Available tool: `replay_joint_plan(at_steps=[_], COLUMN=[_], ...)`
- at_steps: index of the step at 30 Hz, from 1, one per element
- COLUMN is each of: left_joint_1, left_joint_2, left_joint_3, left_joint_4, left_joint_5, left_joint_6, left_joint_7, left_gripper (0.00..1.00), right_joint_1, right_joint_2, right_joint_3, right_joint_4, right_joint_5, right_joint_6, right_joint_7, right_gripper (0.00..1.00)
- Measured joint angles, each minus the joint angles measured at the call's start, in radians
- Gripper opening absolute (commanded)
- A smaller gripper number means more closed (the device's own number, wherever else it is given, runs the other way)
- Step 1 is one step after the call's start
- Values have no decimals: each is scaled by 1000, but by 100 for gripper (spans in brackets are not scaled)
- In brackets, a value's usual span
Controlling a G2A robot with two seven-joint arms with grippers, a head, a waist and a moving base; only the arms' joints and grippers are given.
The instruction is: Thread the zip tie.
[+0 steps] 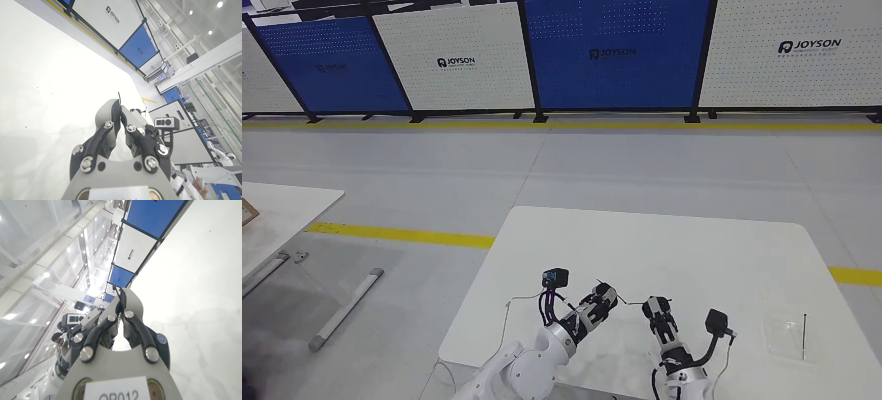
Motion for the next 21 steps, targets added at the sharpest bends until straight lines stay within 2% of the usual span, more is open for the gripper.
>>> replay_joint_plan(at_steps=[21], left_joint_1=[0], left_joint_2=[0], left_joint_3=[0], left_joint_4=[0], left_joint_5=[0], left_joint_6=[0], left_joint_7=[0], left_gripper=[0], right_joint_1=[4], right_joint_2=[-19], right_joint_3=[6], right_joint_4=[7], right_joint_5=[-17], right_joint_6=[11], right_joint_7=[18], right_gripper=[0])
